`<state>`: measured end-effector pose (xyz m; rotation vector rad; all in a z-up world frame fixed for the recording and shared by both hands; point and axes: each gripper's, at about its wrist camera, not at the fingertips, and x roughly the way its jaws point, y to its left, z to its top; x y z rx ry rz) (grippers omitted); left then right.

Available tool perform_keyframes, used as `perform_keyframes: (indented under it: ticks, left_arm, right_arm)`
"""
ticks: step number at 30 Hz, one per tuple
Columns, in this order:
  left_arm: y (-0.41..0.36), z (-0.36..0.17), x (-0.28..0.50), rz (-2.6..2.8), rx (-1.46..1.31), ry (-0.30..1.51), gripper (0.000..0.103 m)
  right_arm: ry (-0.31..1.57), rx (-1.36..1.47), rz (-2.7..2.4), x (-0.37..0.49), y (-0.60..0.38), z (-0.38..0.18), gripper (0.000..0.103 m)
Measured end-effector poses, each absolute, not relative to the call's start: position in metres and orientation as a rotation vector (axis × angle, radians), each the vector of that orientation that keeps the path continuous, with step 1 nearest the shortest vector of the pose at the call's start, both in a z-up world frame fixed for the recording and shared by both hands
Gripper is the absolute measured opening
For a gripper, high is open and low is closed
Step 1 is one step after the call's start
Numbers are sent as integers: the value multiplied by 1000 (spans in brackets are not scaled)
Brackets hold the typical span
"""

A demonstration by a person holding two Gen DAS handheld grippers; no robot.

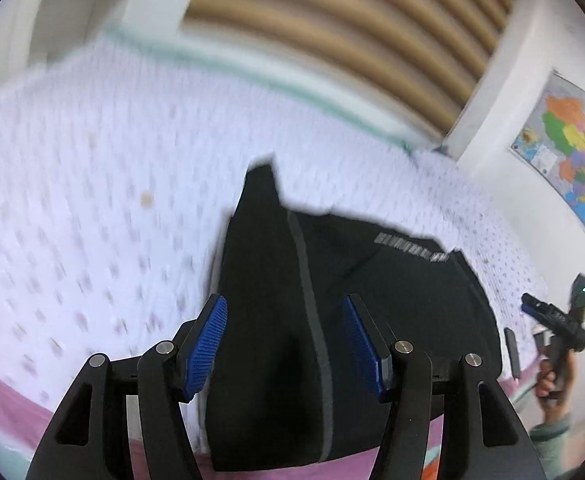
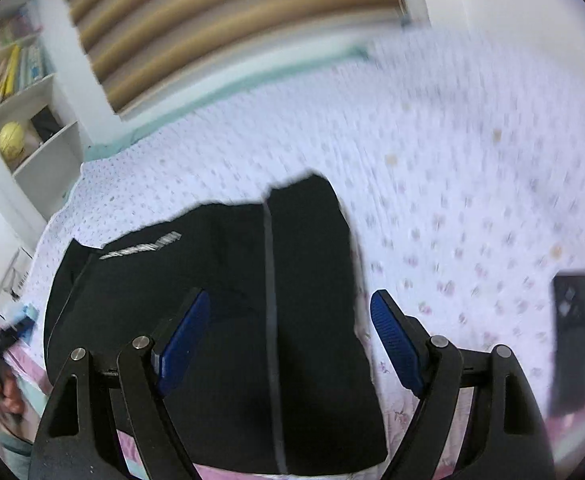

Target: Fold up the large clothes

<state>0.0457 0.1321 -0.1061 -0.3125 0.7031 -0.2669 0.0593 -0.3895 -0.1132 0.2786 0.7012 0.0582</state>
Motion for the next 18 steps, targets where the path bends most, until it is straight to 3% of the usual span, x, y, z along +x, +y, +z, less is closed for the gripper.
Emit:
perform_keyframes:
  ticks: [5,10,18]
  left_arm:
    - [107,-32,16,-194,-161,544,66]
    - [49,40,-28,-102,5,405,81]
    - [-6,68,-85,-105,128,374,81]
  right_arm:
    - [606,113,5,36,-324,-48,87]
    - [517,97,60,10,-266,5,93]
    - [415,-6,70,-43,-201,28,98]
